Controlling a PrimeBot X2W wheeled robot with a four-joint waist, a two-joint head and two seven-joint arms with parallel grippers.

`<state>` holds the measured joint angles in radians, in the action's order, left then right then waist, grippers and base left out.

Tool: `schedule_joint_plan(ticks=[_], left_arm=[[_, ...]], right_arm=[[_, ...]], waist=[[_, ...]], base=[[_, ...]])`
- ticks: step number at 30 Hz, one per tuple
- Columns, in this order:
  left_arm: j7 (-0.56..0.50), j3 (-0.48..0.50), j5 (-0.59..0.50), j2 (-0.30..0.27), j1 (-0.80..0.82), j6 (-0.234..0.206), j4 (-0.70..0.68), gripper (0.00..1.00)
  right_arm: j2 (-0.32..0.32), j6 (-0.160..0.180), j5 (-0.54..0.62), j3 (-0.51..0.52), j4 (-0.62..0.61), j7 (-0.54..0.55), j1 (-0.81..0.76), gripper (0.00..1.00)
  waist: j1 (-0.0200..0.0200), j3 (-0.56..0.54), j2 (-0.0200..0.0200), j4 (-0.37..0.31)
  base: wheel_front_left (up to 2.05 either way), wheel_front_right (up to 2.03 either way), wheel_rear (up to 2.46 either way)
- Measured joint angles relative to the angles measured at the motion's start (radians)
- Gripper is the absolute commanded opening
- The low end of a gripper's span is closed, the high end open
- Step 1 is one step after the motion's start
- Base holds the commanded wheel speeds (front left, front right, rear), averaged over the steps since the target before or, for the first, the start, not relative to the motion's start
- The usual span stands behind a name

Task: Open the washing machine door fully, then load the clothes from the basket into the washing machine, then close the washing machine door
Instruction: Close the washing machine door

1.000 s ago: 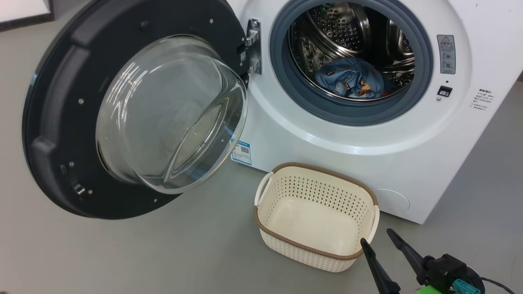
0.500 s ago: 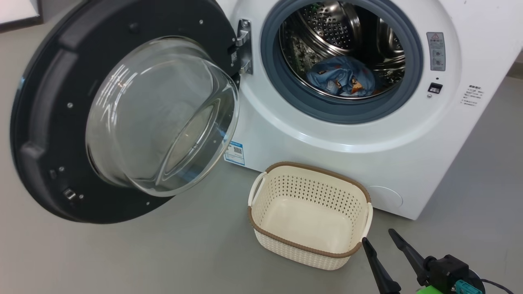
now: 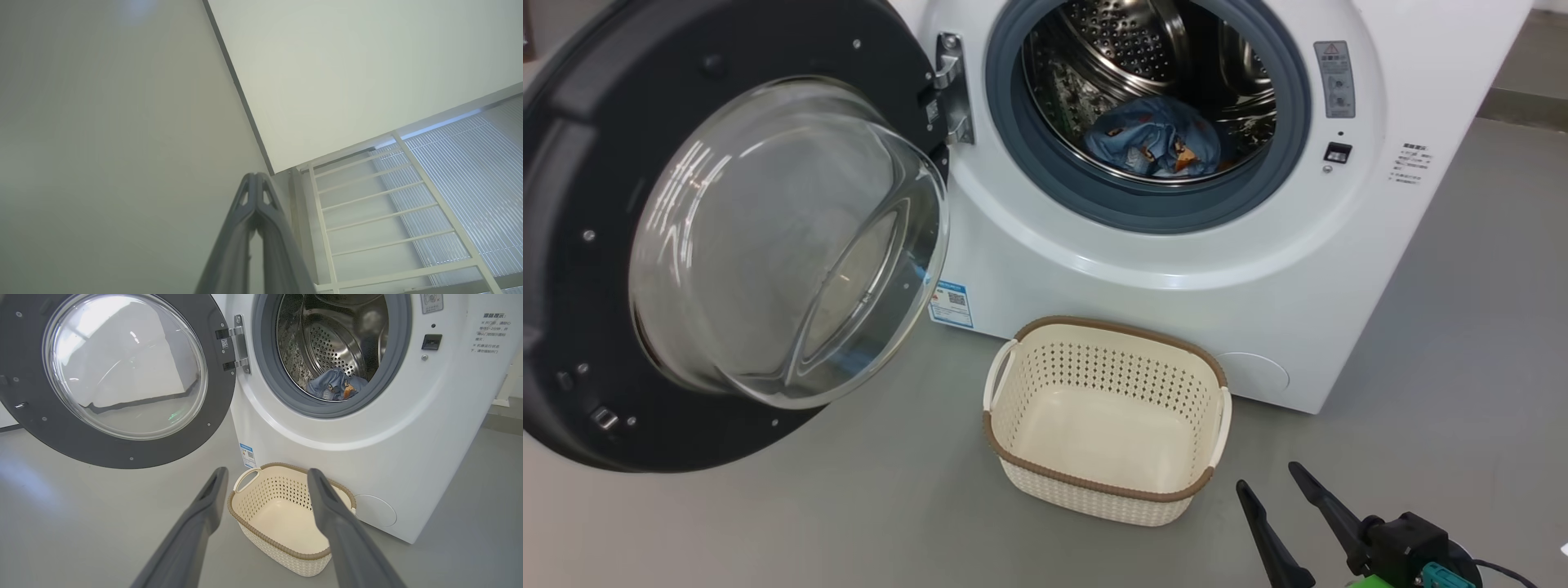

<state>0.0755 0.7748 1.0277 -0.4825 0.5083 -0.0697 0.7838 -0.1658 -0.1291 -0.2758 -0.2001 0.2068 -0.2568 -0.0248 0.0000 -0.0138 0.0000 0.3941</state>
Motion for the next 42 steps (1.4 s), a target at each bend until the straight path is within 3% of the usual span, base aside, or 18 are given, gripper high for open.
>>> schedule_joint_plan(ticks=[12,20,29,42], left_arm=[[-0.019,0.029,0.043,-0.048,0.117,-0.081,0.138,0.00],[-0.095,0.048,0.093,-0.085,0.239,-0.085,0.185,0.00],[-0.196,0.058,0.146,-0.066,0.302,-0.111,0.236,0.00],[-0.385,0.013,0.177,-0.060,0.347,-0.100,0.287,0.00]], right_arm=[[-0.018,0.000,0.000,-0.017,0.006,0.000,0.003,1.00],[-0.028,0.000,-0.006,-0.027,0.012,0.000,0.004,1.00],[-0.034,0.000,-0.008,-0.041,0.015,0.000,0.012,1.00],[-0.040,0.000,-0.008,-0.040,0.015,0.000,0.014,1.00]], waist=[[0.0000,0.002,0.0000,-0.047],[0.0000,0.008,0.0000,-0.082],[0.0000,0.018,0.0000,-0.130],[0.0000,0.033,0.0000,-0.156]], base=[[0.00,0.00,0.00],[0.00,0.00,0.00],[0.00,0.00,0.00],[0.00,0.00,0.00]])
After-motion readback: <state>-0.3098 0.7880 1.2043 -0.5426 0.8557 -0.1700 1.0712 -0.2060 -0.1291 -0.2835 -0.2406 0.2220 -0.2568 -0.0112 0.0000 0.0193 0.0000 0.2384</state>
